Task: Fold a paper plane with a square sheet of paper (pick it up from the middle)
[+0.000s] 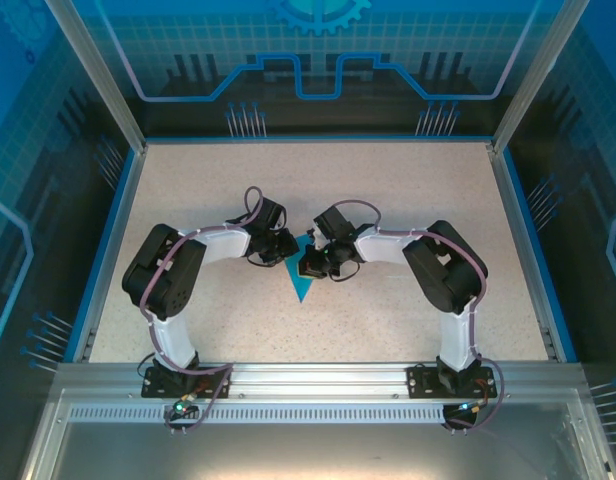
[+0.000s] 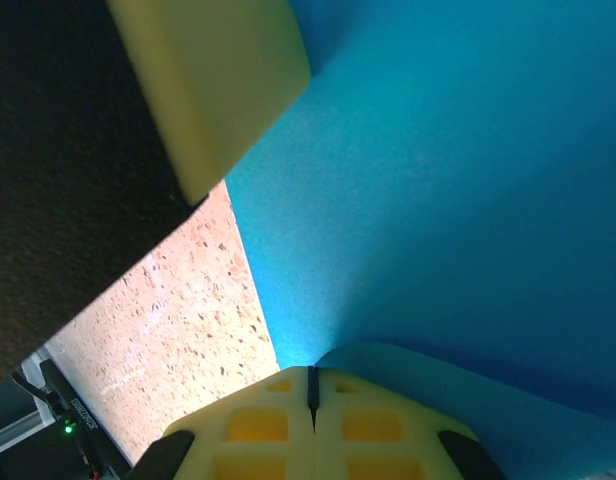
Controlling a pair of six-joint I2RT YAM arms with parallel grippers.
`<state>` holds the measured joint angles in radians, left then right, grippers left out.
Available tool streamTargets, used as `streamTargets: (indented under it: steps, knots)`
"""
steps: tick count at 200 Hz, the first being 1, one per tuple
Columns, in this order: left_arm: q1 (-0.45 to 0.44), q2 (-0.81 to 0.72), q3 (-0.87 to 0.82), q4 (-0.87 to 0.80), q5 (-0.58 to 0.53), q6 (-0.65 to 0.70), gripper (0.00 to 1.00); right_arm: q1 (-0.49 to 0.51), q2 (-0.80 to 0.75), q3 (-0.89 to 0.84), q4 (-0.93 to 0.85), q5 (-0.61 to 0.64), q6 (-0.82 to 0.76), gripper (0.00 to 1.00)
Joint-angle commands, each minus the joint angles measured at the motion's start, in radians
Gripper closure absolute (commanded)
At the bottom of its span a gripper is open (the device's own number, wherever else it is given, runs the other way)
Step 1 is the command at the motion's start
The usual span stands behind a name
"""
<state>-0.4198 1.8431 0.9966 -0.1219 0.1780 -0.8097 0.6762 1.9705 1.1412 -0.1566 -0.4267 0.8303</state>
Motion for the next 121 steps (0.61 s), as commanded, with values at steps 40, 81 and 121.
streamTargets:
  steps: [40, 81, 121]
  knots:
    - [0.009, 0.028, -0.019, -0.025, 0.001, 0.025, 0.82, 0.015, 0.034, 0.037, 0.009, 0.010, 0.001, 0.97]
    - [0.008, 0.030, -0.019, -0.026, 0.003, 0.025, 0.82, 0.015, 0.053, 0.048, 0.004, 0.012, -0.003, 0.97]
    - [0.007, 0.031, -0.019, -0.026, 0.003, 0.026, 0.82, 0.015, 0.059, 0.051, -0.005, 0.019, -0.013, 0.97]
